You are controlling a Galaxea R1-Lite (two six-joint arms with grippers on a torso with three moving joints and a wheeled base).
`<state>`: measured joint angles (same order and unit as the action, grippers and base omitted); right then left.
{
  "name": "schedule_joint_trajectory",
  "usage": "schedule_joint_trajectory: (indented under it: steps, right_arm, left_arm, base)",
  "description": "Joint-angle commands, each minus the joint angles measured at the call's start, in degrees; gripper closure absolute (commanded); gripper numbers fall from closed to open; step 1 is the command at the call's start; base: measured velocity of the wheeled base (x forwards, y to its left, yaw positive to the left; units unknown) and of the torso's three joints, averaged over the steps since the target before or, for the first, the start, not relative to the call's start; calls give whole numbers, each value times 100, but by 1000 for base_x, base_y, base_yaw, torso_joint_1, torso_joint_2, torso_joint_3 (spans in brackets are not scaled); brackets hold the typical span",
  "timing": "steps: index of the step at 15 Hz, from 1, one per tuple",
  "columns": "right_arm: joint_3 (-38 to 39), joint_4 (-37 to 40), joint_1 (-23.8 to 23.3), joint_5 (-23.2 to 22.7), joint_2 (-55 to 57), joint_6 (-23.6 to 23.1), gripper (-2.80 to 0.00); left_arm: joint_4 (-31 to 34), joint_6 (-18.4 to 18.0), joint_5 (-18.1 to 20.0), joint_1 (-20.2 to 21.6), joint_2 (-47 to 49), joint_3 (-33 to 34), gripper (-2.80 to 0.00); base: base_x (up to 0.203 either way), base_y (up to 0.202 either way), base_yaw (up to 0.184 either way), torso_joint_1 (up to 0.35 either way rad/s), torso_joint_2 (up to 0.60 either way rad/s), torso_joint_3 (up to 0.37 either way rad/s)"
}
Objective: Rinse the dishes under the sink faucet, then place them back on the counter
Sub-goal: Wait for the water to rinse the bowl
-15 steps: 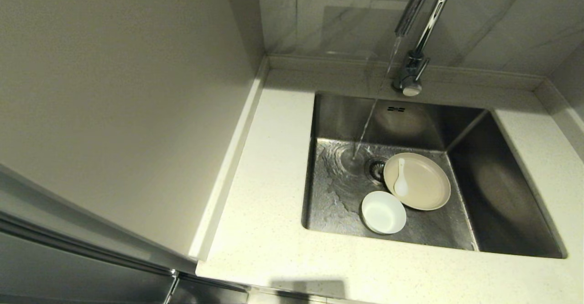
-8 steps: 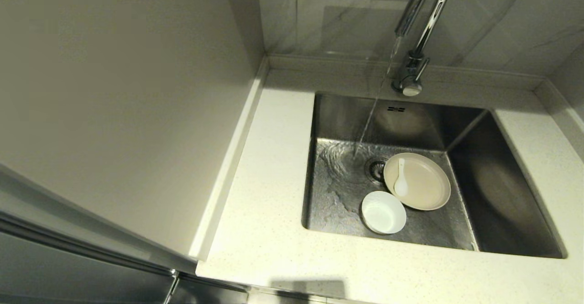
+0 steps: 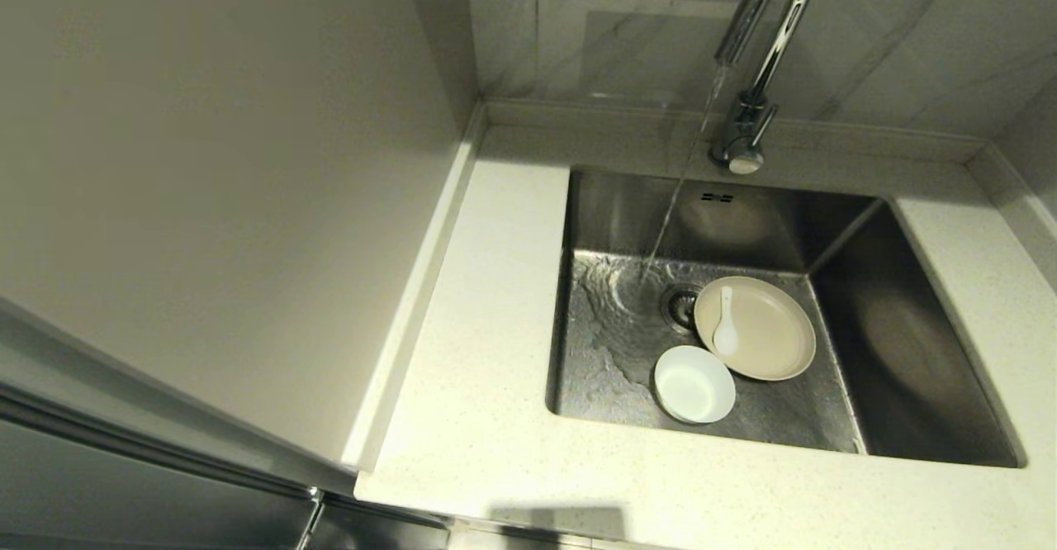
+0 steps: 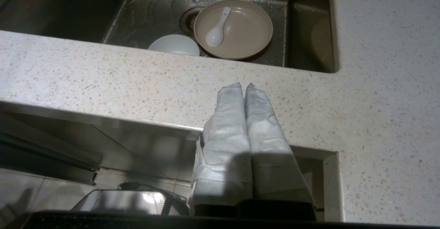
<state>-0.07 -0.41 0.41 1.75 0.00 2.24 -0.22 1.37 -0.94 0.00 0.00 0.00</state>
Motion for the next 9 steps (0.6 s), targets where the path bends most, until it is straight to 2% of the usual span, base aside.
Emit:
schedule_joint_trajectory:
  steps: [1, 9]
  right_arm:
    - [7, -2, 2, 1, 0, 4, 0]
    - [7, -2, 2, 1, 0, 4, 0]
  left_arm:
    - [-4, 4, -3, 0, -18, 0, 0]
    - [-4, 4, -3, 0, -18, 0, 0]
  base:
    - [0, 0, 0, 0, 0, 0]
    - [0, 0, 0, 0, 0, 0]
